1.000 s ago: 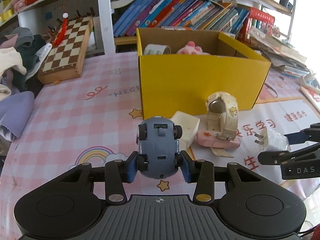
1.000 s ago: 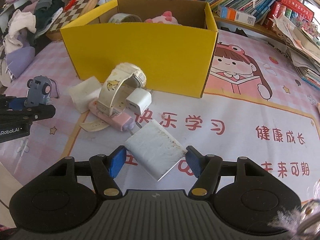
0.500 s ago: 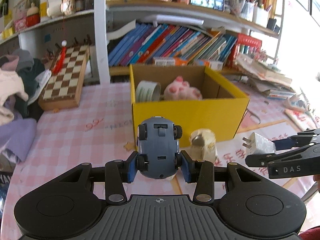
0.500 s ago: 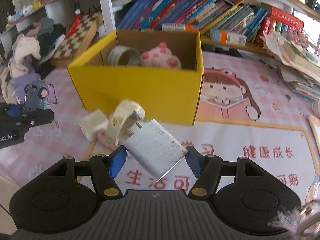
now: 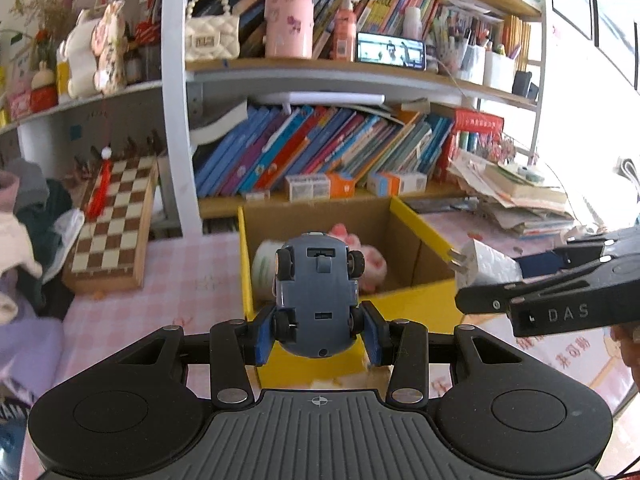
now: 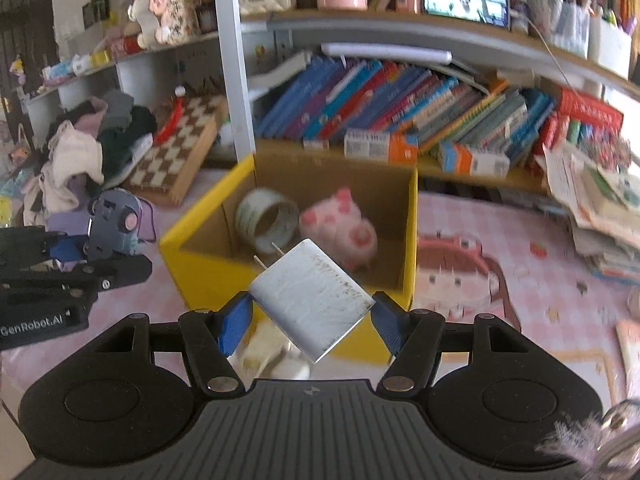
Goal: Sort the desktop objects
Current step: 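Lift and carry the toy car and charger with both tools over the box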
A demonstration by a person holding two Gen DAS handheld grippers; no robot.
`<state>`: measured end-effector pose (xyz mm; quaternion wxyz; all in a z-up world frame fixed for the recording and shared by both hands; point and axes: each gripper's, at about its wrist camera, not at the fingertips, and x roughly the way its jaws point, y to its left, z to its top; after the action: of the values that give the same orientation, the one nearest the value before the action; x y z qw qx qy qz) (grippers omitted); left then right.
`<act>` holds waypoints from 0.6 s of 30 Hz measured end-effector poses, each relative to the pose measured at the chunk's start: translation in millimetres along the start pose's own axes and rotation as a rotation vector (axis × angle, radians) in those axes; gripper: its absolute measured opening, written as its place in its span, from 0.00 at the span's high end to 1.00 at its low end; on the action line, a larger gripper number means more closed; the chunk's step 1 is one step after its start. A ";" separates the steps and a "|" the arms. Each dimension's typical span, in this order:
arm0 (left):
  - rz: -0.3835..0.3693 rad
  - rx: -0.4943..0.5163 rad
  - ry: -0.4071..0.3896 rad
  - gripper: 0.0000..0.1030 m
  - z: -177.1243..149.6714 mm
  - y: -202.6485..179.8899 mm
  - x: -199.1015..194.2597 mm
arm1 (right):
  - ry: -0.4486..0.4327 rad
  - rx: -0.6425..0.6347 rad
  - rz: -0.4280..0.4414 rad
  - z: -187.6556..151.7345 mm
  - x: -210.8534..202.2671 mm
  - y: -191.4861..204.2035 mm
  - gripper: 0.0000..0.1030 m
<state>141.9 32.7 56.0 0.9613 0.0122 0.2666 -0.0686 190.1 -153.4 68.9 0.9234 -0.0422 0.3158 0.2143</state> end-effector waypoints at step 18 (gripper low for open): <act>0.031 0.078 0.052 0.59 37.8 -8.3 69.6 | -0.006 -0.173 0.047 52.9 71.2 -25.4 0.39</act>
<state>219.1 13.4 52.7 0.9538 0.0557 0.2882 -0.0640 281.2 -138.8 66.9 0.9119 -0.1137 0.2940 0.2627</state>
